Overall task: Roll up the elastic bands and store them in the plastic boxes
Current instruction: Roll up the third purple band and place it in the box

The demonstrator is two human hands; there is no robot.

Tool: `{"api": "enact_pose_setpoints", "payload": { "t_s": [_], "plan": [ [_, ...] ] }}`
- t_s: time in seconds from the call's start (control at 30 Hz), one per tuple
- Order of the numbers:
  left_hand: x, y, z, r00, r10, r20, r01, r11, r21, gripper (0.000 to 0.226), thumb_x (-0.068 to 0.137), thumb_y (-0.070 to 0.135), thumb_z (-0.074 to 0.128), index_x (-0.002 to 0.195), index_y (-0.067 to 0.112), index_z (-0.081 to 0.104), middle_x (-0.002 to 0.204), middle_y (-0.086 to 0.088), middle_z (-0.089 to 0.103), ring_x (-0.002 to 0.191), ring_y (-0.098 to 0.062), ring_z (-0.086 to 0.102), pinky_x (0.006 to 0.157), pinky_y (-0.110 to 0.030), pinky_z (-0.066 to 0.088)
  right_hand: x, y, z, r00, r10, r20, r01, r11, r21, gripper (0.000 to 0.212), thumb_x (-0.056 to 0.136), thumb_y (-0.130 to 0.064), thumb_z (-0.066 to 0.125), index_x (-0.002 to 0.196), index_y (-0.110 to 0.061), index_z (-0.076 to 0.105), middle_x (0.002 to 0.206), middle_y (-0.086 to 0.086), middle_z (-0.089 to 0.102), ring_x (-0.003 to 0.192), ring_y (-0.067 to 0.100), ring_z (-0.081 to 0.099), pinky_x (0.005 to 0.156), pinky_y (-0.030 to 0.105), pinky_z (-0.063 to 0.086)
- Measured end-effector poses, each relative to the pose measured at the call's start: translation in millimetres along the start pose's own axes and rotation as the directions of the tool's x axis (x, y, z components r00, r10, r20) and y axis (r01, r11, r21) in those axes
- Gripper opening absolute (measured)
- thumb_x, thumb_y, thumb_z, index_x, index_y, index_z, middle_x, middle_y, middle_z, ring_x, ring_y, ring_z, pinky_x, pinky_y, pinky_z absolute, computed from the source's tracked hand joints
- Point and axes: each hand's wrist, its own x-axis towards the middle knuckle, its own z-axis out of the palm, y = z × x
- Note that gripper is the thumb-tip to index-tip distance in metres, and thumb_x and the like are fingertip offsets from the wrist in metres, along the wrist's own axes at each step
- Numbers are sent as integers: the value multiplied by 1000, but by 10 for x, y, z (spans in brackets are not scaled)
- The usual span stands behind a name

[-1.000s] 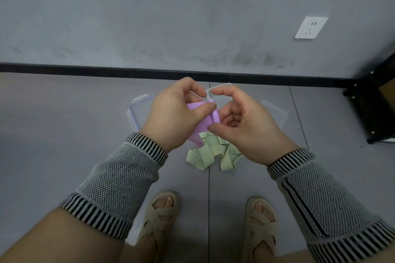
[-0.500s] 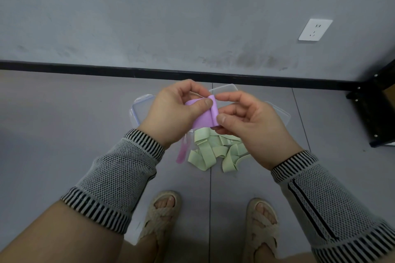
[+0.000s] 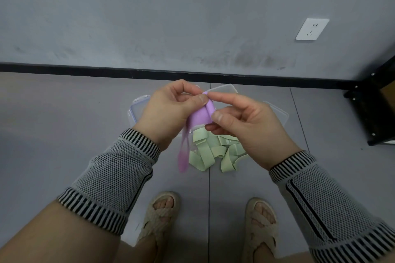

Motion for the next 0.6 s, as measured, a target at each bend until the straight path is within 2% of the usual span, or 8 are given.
{"api": "enact_pose_setpoints", "payload": {
  "t_s": [0.13, 0.27, 0.4, 0.47, 0.53, 0.6],
  "plan": [
    [-8, -2, 9, 1000, 18, 17, -19, 998, 53, 4, 86, 8, 64, 85, 10, 60, 71, -11, 69, 69, -24, 60, 74, -38, 47, 14, 8, 4, 999, -18, -40, 19, 1000, 24, 32, 85, 5, 60, 105, -19, 67, 71, 4, 70, 67, 15, 66, 68, 23, 54],
    [-28, 9, 18, 998, 52, 40, -57, 989, 137, 5, 87, 9, 62, 84, 13, 61, 66, -5, 69, 64, -18, 59, 72, -36, 47, 20, 22, 9, 997, -41, -61, 40, 999, -25, 34, 82, 9, 63, 102, -18, 68, 72, 6, 68, 65, 13, 63, 68, 22, 54],
    [-34, 19, 7, 998, 61, 36, -67, 976, 207, 2, 86, 12, 65, 88, 13, 64, 72, -15, 71, 67, -22, 63, 73, -44, 51, 27, 32, -1, 996, -56, -69, 51, 997, -61, 35, 81, 9, 64, 101, -20, 68, 82, 23, 67, 72, 21, 63, 75, 35, 56],
    [-36, 25, -1, 997, 60, 47, -69, 973, 219, 1, 86, 13, 65, 87, 14, 64, 73, -17, 71, 66, -26, 64, 73, -41, 49, 30, 37, 4, 996, -57, -70, 53, 996, -65, 35, 81, 9, 64, 100, -21, 68, 80, 17, 66, 72, 20, 63, 75, 35, 56],
    [-35, 27, -11, 997, 60, 42, -68, 972, 226, 2, 86, 13, 65, 85, 15, 64, 72, -13, 71, 65, -21, 62, 71, -34, 46, 29, 37, 21, 996, -65, -66, 60, 996, -67, 35, 81, 8, 65, 100, -20, 68, 78, 11, 66, 71, 17, 63, 75, 32, 55],
    [-25, 24, -25, 999, 45, 24, -49, 978, 201, 5, 86, 11, 65, 84, 15, 64, 73, -14, 71, 67, -19, 60, 72, -35, 45, 27, 36, 32, 996, -72, -54, 69, 996, -55, 35, 81, 7, 65, 103, -21, 67, 77, 5, 67, 71, 13, 64, 74, 27, 56]
  ]
}}
